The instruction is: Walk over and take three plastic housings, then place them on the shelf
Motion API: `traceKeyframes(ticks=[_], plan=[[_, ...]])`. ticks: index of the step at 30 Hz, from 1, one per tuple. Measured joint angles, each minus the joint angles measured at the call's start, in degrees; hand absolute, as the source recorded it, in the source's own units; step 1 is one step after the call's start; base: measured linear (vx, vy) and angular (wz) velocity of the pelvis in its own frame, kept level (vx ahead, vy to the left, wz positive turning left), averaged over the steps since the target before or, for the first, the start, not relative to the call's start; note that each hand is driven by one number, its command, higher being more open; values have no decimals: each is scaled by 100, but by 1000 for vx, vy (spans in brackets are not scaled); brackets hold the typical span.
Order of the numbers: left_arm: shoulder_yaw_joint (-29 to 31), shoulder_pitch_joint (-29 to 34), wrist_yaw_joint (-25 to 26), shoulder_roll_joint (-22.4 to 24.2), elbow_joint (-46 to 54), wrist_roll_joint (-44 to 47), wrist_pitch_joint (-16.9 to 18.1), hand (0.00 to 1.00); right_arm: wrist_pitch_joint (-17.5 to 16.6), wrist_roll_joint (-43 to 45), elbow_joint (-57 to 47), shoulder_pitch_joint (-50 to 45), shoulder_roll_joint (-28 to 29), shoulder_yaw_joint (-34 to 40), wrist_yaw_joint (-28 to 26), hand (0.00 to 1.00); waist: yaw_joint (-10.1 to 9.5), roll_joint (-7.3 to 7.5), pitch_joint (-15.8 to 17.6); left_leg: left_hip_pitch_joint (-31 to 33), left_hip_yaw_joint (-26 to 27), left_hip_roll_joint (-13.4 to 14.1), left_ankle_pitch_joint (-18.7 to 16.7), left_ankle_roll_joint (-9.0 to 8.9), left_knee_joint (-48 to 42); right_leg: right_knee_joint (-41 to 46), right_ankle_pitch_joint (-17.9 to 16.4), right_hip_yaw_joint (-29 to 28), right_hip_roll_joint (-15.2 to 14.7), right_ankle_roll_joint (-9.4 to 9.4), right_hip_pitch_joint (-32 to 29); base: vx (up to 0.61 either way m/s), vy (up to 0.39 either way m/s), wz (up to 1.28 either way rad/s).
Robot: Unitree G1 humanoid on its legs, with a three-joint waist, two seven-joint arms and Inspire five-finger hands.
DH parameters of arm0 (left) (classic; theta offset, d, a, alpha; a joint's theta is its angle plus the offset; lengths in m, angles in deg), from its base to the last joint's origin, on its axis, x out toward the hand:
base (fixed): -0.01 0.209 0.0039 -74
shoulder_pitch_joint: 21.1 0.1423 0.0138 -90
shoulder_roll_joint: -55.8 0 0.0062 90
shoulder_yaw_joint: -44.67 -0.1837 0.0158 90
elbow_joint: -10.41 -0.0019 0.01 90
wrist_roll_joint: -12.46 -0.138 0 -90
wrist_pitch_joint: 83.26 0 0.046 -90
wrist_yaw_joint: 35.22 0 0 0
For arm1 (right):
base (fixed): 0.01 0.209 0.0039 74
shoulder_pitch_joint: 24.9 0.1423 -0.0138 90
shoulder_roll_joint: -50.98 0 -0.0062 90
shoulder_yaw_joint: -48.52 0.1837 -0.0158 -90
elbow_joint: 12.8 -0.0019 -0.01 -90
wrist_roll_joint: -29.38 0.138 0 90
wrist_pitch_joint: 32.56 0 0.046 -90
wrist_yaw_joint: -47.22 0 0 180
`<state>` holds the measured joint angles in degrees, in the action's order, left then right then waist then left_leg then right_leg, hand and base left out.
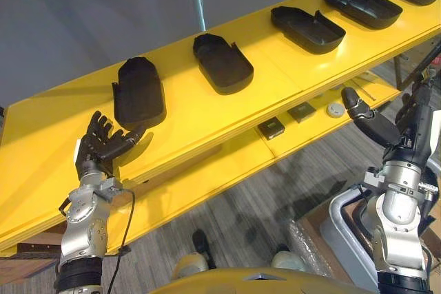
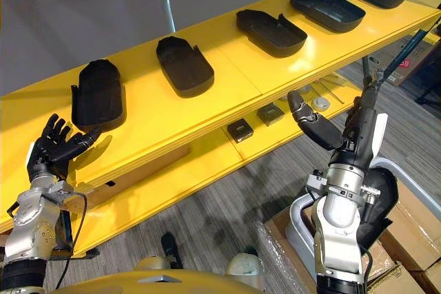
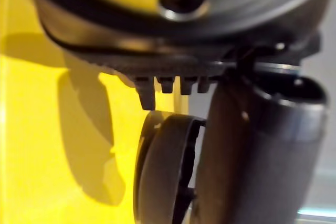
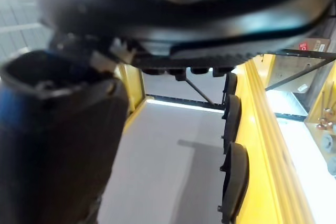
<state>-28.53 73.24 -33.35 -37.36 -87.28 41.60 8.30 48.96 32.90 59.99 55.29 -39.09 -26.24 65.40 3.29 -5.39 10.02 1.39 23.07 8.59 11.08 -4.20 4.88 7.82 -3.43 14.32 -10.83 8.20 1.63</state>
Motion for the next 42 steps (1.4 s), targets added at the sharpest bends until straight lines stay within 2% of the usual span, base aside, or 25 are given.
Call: traceKeyframes(ticks=[4,12,18,27,29,32,35,37,39,42], plan=[[4,37,-30,16,381,9,-44,100,-2,3,-89,62,5,-2,-10,100,-13,3,227,10,-9,-1,-1,-2,0,11,-1,10,-2,-2,-9,0,0,0],[-61,38,-806,42,570,666,-224,100,-3,-8,-103,108,11,-14,-23,100,-3,8,236,9,-54,-4,12,17,0,11,-10,70,-6,-13,28,14,-8,2],[-122,38,-1203,37,594,702,-320,100,-3,-6,-102,109,11,-12,-23,100,12,2,239,3,-52,-3,4,5,0,12,-15,71,-7,-19,31,0,0,0],[-143,38,-1251,29,589,699,-349,100,-3,-4,-102,109,11,-12,-101,100,13,1,239,-11,-54,-4,6,8,2,9,-15,75,-9,-19,48,0,0,0],[-143,40,-1109,29,584,675,-348,100,-3,-5,-102,109,11,-12,-154,100,12,0,238,-11,-61,-4,9,12,3,7,-15,83,-9,-19,55,0,0,0],[-115,51,-613,29,565,481,-301,100,-72,28,-102,102,11,-11,-293,100,21,-2,236,-13,-75,-3,14,18,4,-1,-15,102,-8,-19,64,0,0,0],[38,101,44,75,588,-82,-153,100,-227,443,-108,100,17,-39,-932,100,11,-2,236,-16,-146,-5,27,36,2,-20,-15,152,-5,-18,105,5,-4,5],[252,256,421,273,882,-288,-21,100,-368,647,-113,114,18,-263,-1285,100,-4,3,233,-12,-219,-11,27,36,1,-54,-16,236,-4,-17,166,20,-14,18],[374,554,769,638,1515,-455,222,100,-529,697,-121,249,19,-737,-1598,100,-137,3,232,-11,-353,-25,39,38,-2,-88,-20,378,-1,-15,276,29,-19,29],[325,698,931,962,1972,-959,468,100,-541,824,-115,820,19,-1499,-1893,100,-351,-2,229,9,-607,-47,69,20,-1,-93,-55,634,7,-23,436,-4,-25,42]])
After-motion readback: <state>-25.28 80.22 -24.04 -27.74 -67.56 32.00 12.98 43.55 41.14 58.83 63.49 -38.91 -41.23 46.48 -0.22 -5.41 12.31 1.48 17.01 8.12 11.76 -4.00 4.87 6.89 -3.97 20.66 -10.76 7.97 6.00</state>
